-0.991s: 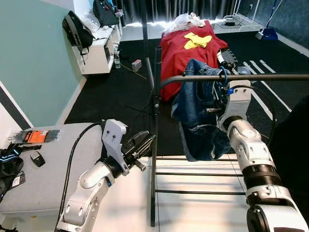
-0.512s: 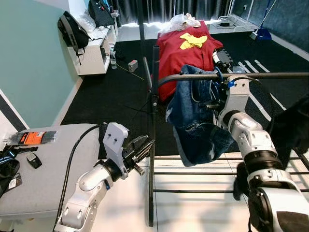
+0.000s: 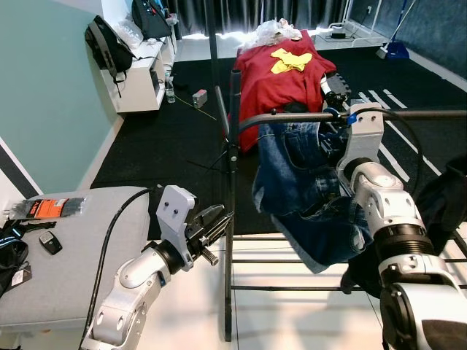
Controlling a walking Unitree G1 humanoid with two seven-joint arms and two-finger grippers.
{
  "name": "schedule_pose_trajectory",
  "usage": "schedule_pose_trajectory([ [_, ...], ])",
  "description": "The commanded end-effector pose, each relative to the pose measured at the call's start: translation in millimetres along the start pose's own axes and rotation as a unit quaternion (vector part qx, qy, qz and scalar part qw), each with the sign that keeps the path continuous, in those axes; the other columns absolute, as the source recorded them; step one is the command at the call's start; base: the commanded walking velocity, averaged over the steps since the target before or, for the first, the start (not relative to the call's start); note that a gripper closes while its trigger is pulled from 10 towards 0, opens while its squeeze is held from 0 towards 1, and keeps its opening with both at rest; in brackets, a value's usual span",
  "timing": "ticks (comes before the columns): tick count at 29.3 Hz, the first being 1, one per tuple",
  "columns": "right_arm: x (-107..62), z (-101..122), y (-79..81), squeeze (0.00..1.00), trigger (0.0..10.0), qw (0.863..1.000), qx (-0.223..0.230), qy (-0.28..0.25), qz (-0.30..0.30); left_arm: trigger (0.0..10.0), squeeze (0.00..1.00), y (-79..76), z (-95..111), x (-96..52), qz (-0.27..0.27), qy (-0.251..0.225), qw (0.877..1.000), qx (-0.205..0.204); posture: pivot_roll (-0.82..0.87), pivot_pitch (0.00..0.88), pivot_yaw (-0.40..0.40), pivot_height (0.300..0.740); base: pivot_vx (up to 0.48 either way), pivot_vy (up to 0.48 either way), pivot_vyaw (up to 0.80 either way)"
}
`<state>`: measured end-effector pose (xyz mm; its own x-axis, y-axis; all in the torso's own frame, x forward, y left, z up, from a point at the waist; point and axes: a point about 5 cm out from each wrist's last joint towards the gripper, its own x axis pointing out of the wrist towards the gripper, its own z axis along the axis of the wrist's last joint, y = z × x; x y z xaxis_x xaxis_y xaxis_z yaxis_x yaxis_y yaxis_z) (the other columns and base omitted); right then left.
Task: Hang hanger
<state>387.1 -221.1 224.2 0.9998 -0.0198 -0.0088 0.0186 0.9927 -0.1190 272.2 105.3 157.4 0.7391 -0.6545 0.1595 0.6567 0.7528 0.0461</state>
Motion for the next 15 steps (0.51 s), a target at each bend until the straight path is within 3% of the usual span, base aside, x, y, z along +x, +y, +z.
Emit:
schedule_pose_trajectory([
  [1,-0.7,1.4,4.2,0.00,10.0,1.000,-0.005,0.002,0.005,10.0,0.00,0.7,-1.3,-3.8,-0.004,0.014,1.000,0.011,0.08,0.062,0.056,0.740,0.000,0.000,0.00],
  [4,-30.4,10.1,16.7,0.00,10.0,0.999,-0.036,0.001,0.037,10.0,0.00,-3.1,1.0,-6.4,-0.031,0.030,0.999,0.030,0.07,0.055,0.074,0.740,0.000,0.000,0.00],
  [15,-67.7,26.5,15.5,0.00,10.0,0.997,-0.068,0.010,0.033,10.0,0.00,-5.0,7.2,-3.2,-0.047,0.018,0.998,0.024,0.07,0.027,0.099,0.740,0.000,0.000,0.00],
])
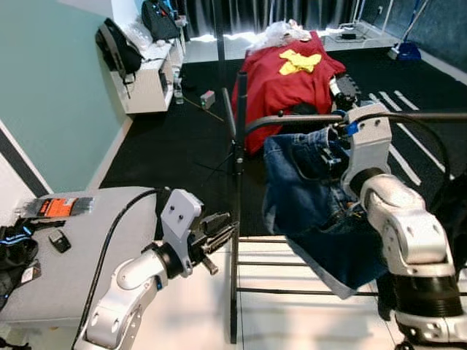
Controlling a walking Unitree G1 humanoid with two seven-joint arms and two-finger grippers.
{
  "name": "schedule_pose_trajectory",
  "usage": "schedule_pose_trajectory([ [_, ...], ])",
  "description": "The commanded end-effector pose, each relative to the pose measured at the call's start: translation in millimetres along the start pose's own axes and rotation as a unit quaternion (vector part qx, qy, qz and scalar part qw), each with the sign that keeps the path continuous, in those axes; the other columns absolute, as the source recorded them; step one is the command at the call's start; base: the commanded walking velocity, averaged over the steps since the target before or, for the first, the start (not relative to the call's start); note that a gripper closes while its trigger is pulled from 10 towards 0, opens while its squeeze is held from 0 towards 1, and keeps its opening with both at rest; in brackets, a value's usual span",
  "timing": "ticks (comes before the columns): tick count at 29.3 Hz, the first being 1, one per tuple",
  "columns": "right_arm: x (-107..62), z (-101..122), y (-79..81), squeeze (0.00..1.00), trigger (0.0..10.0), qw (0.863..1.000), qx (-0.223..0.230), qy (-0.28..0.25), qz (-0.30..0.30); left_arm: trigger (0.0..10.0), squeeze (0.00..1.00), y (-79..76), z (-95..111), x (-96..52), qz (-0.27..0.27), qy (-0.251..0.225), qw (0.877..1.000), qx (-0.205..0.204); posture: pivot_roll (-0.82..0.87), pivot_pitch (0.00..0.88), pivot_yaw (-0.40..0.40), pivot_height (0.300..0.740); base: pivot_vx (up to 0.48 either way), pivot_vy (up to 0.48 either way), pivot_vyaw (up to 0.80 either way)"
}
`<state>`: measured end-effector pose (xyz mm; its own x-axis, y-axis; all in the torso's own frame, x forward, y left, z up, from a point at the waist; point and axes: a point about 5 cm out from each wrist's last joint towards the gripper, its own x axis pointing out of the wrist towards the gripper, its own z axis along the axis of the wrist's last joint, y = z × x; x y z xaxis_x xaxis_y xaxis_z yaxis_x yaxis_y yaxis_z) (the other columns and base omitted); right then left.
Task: Hang hanger
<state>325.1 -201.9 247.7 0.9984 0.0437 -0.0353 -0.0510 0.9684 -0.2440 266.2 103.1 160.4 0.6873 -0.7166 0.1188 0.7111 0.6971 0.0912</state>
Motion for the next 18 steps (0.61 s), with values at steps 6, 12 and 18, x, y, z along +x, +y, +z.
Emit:
schedule_pose_trajectory([
  [6,-16.6,11.1,-0.5,0.00,10.0,1.000,-0.016,0.001,0.004,10.0,0.00,2.2,5.6,-2.8,0.001,-0.004,1.000,-0.007,0.07,0.027,0.110,0.740,0.000,0.000,0.00],
  [12,-26.9,30.1,34.0,0.00,10.0,0.985,0.057,-0.034,0.158,10.0,0.00,17.8,-15.1,-13.8,0.078,0.024,0.993,-0.089,0.05,0.038,0.111,0.740,0.000,0.000,0.00],
  [18,-49.9,-35.4,91.0,0.00,10.0,0.913,0.085,0.093,0.389,10.0,0.00,53.8,-47.1,-44.9,0.305,0.034,0.942,-0.132,0.09,0.037,0.065,0.740,0.000,0.000,0.00],
])
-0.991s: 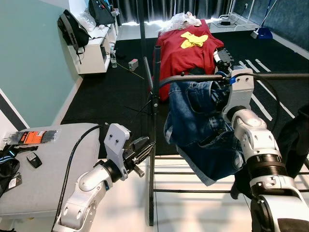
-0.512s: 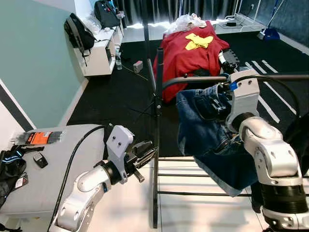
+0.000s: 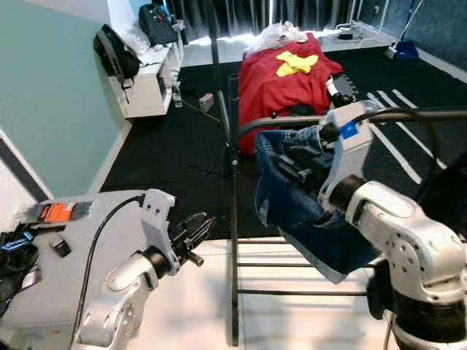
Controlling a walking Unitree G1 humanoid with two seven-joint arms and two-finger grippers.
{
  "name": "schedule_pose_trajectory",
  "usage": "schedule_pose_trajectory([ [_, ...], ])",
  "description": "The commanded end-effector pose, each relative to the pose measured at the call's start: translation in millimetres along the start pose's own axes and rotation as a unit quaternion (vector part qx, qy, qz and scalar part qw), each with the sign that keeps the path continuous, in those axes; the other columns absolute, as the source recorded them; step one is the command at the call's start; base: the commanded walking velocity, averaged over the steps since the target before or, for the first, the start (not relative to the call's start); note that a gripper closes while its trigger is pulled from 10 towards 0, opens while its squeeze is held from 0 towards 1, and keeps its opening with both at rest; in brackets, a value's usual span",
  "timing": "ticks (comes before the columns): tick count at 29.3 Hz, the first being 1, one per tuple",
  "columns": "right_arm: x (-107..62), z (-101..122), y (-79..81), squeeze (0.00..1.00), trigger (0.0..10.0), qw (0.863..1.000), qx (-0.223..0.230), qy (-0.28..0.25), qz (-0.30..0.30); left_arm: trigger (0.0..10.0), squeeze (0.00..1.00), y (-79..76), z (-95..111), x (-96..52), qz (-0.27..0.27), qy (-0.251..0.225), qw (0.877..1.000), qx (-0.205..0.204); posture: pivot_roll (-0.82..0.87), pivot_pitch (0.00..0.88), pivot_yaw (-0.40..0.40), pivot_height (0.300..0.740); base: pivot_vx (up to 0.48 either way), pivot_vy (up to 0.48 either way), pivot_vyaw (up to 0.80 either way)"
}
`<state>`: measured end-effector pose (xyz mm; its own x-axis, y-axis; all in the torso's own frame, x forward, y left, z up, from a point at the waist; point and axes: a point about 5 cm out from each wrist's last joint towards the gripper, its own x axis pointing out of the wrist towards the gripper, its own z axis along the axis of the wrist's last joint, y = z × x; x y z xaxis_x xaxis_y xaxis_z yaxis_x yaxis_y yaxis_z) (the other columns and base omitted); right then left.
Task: Hang hanger
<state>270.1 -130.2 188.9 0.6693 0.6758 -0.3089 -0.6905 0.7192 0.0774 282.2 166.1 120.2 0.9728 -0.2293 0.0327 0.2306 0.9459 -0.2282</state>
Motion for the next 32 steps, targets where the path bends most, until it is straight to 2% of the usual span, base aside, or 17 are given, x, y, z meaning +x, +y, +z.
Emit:
schedule_pose_trajectory([
  [1,4.5,-26.5,10.3,0.00,10.0,0.997,-0.001,0.066,0.049,10.0,0.00,20.1,-10.6,-8.5,0.080,0.010,0.997,-0.005,0.09,0.034,0.063,0.740,0.000,0.000,0.00],
  [2,4.5,-26.5,10.3,0.00,10.0,0.997,-0.001,0.066,0.049,10.0,0.00,20.1,-10.6,-8.5,0.080,0.010,0.997,-0.005,0.09,0.034,0.063,0.740,0.000,0.000,0.00],
  [3,7.3,-63.1,6.5,0.00,10.0,0.989,0.000,0.144,0.024,10.0,0.00,31.3,-21.4,-18.8,0.116,0.029,0.993,-0.004,0.08,0.022,0.064,0.740,0.000,0.000,0.00],
  [4,7.3,-63.1,6.5,0.00,10.0,0.989,0.000,0.144,0.024,10.0,0.00,31.3,-21.4,-18.8,0.116,0.029,0.993,-0.004,0.08,0.022,0.064,0.740,0.000,0.000,0.00],
  [5,10.0,-85.1,1.1,0.00,10.0,0.984,0.000,0.180,-0.011,10.0,0.00,37.4,-32.1,-27.3,0.132,0.052,0.990,-0.002,0.06,0.028,0.073,0.740,0.000,0.000,0.00],
  [7,10.0,-85.1,1.1,0.00,10.0,0.984,0.000,0.180,-0.011,10.0,0.00,37.4,-32.1,-27.3,0.132,0.052,0.990,-0.002,0.06,0.028,0.073,0.740,0.000,0.000,0.00],
  [10,25.7,-113.6,-14.2,0.00,10.0,0.979,0.054,0.168,-0.105,10.0,0.00,48.8,-68.3,-40.9,0.171,0.138,0.976,0.003,0.04,0.059,0.071,0.740,0.000,0.000,0.00],
  [12,25.7,-113.6,-14.2,0.00,10.0,0.979,0.054,0.168,-0.105,10.0,0.00,48.8,-68.3,-40.9,0.171,0.138,0.976,0.003,0.04,0.059,0.071,0.740,0.000,0.000,0.00],
  [13,34.3,-133.6,-17.8,0.00,10.0,0.974,0.082,0.164,-0.131,10.0,0.00,51.3,-86.1,-44.4,0.187,0.179,0.966,0.004,0.05,0.075,0.045,0.740,0.000,0.000,0.00],
  [14,34.3,-133.6,-17.8,0.00,10.0,0.974,0.082,0.164,-0.131,10.0,0.00,51.3,-86.1,-44.4,0.187,0.179,0.966,0.004,0.05,0.075,0.045,0.740,0.000,0.000,0.00],
  [15,39.6,-155.5,-19.0,0.00,10.0,0.968,0.103,0.168,-0.156,10.0,0.00,48.7,-98.2,-46.1,0.186,0.205,0.961,0.007,0.08,0.090,0.012,0.740,0.000,0.000,0.00],
  [17,39.6,-155.5,-19.0,0.00,10.0,0.968,0.103,0.168,-0.156,10.0,0.00,48.7,-98.2,-46.1,0.186,0.205,0.961,0.007,0.08,0.090,0.012,0.740,0.000,0.000,0.00],
  [20,41.2,-189.6,-17.6,0.00,10.0,0.951,0.153,0.180,-0.202,10.0,0.00,42.2,-104.6,-46.1,0.180,0.208,0.961,0.009,0.10,0.082,-0.006,0.740,0.000,0.000,0.00],
  [22,41.2,-189.6,-17.6,0.00,10.0,0.951,0.153,0.180,-0.202,10.0,0.00,42.2,-104.6,-46.1,0.180,0.208,0.961,0.009,0.10,0.082,-0.006,0.740,0.000,0.000,0.00],
  [24,38.6,-207.4,-12.0,0.00,10.0,0.939,0.169,0.198,-0.223,10.0,0.00,38.8,-106.5,-47.8,0.164,0.202,0.965,0.018,0.09,0.054,-0.014,0.740,0.000,0.000,0.00],
  [31,39.2,-214.5,-5.5,0.00,10.0,0.942,0.148,0.209,-0.218,10.0,0.00,36.7,-107.5,-47.3,0.151,0.196,0.969,0.015,0.07,0.053,-0.028,0.740,0.000,0.000,0.00],
  [32,40.5,-217.0,-5.6,0.00,10.0,0.944,0.138,0.205,-0.218,10.0,0.00,35.0,-110.7,-44.0,0.151,0.191,0.970,0.012,0.07,0.054,-0.074,0.740,0.000,0.000,0.00],
])
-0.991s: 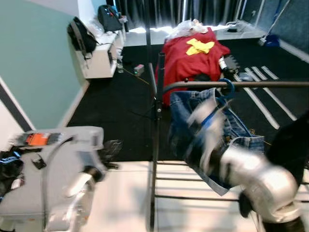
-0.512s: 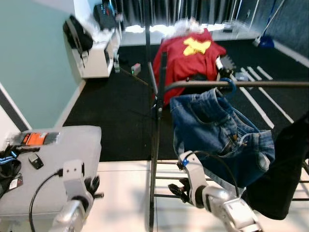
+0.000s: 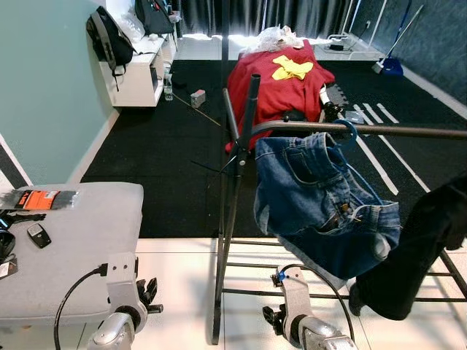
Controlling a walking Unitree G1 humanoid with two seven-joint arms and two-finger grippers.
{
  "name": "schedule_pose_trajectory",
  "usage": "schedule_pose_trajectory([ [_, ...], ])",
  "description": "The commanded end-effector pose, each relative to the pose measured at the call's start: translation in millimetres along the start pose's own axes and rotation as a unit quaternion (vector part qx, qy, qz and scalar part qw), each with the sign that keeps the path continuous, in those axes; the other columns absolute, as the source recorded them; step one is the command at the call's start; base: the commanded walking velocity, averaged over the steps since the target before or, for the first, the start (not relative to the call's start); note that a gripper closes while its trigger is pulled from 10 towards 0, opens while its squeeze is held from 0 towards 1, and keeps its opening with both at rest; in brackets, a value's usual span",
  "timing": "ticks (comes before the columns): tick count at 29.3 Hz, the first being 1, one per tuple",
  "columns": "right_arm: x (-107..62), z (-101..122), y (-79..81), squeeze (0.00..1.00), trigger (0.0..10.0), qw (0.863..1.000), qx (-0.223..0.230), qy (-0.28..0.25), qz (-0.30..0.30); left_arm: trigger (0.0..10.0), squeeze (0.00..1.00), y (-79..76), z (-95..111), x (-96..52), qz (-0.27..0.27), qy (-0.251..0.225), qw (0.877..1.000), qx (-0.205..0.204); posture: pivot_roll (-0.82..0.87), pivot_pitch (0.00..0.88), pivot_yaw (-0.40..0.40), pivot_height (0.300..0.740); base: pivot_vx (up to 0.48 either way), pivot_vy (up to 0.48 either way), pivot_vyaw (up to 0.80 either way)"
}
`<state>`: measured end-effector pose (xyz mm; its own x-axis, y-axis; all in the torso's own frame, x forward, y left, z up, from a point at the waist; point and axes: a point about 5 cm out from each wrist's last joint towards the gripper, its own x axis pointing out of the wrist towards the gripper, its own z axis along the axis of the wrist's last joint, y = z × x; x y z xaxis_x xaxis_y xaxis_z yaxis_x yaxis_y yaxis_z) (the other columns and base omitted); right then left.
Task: Hang hanger
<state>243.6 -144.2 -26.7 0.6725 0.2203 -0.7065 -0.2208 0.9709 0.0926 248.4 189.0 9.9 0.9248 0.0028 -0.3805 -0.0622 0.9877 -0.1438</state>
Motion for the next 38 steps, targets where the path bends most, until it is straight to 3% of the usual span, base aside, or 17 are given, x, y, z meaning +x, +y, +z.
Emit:
schedule_pose_trajectory([
  [1,1.2,-3.4,2.4,0.00,10.0,1.000,-0.009,0.000,0.004,10.0,0.00,-3.8,-8.3,-0.4,-0.002,0.009,1.000,-0.001,0.07,0.054,-0.074,0.740,0.000,0.000,0.00],
  [3,2.8,-4.7,2.5,0.00,10.0,1.000,-0.015,-0.005,0.004,10.0,0.00,-5.9,-9.8,2.0,-0.003,0.007,1.000,-0.003,0.07,0.054,-0.074,0.740,0.000,0.000,0.00],
  [5,4.2,-3.3,1.7,0.00,10.0,1.000,-0.014,-0.021,0.007,10.0,0.00,-9.5,-9.1,7.1,-0.005,0.005,1.000,0.013,0.10,0.053,-0.123,0.740,0.000,0.000,0.00],
  [10,9.1,9.9,-2.2,0.00,10.0,0.998,0.000,-0.054,-0.009,10.0,0.00,-7.4,2.3,10.9,0.002,-0.008,1.000,0.008,0.13,0.094,-0.095,0.740,0.000,0.000,0.00],
  [12,12.4,16.8,-1.7,0.00,10.0,0.998,0.006,-0.065,-0.022,10.0,0.00,-1.4,7.1,11.2,0.017,-0.011,1.000,-0.010,0.12,0.096,-0.044,0.740,0.000,0.000,0.00],
  [19,13.9,22.0,0.7,0.00,10.0,0.997,-0.012,-0.072,-0.022,10.0,0.00,3.0,2.7,12.2,0.047,0.005,0.999,-0.011,0.11,0.100,-0.057,0.740,0.000,0.000,0.00],
  [23,12.2,19.0,-10.0,0.00,10.0,0.997,-0.001,-0.071,-0.041,10.0,0.00,-7.9,0.3,14.1,0.043,0.000,0.999,-0.015,0.12,0.099,-0.053,0.740,0.000,0.000,0.00],
  [29,12.7,7.8,-15.0,0.00,10.0,0.996,0.032,-0.055,-0.061,10.0,0.00,-8.6,-4.5,13.9,0.028,0.003,1.000,0.000,0.11,0.086,-0.033,0.740,0.000,0.000,0.00],
  [38,13.1,11.9,-13.1,0.00,10.0,0.996,-0.028,-0.071,-0.051,10.0,0.00,-14.2,-5.3,15.3,0.017,0.013,1.000,0.011,0.08,0.070,-0.013,0.740,0.000,0.000,0.00],
])
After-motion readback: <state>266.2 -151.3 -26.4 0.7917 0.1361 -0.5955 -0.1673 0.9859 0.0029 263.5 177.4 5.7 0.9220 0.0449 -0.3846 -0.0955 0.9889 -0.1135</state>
